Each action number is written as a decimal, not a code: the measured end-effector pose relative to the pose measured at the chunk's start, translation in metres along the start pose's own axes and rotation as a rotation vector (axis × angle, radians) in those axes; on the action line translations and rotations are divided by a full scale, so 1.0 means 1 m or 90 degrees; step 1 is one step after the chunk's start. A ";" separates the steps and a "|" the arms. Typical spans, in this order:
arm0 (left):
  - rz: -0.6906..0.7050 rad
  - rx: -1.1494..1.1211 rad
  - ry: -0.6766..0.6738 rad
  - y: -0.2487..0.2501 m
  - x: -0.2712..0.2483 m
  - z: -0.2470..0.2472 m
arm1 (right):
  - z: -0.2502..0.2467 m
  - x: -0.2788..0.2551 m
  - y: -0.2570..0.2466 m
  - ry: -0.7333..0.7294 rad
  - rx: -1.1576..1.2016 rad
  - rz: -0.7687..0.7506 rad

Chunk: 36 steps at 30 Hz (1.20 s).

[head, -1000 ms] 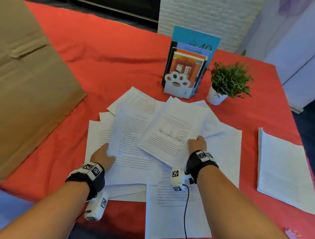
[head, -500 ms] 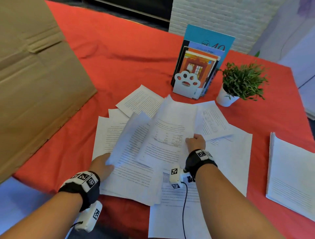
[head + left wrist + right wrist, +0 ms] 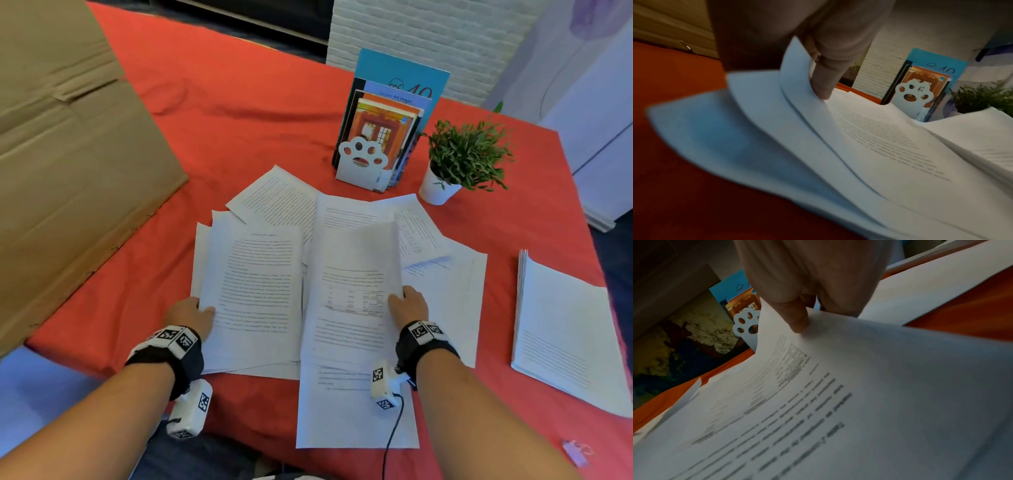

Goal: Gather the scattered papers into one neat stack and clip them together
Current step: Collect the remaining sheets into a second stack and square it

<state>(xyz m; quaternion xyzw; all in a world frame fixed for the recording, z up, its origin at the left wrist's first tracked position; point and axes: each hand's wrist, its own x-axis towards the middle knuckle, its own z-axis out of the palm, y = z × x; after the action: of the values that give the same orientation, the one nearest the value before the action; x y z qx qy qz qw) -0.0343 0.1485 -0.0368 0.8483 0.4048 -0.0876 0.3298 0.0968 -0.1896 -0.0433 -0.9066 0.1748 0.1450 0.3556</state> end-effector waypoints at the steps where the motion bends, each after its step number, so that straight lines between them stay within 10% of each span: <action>1: 0.009 -0.008 0.003 0.000 -0.002 0.002 | 0.002 -0.005 0.002 -0.011 -0.002 -0.023; 9: 0.027 -0.250 0.088 -0.006 -0.017 -0.001 | -0.019 -0.029 0.030 0.067 0.151 0.012; 20: 0.021 -0.149 -0.130 0.007 -0.017 0.023 | -0.037 -0.036 0.048 0.083 0.142 -0.008; 28: 0.004 0.023 -0.038 0.026 -0.028 0.031 | -0.026 -0.045 0.069 0.035 0.136 0.064; 36: 0.002 -0.134 0.060 0.015 -0.026 0.021 | -0.032 -0.042 0.074 0.090 0.012 0.051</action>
<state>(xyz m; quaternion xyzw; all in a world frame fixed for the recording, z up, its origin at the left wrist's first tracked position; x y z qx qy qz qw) -0.0374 0.1114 -0.0348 0.8131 0.4252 -0.0042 0.3976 0.0325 -0.2539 -0.0481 -0.9035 0.2367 0.0933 0.3450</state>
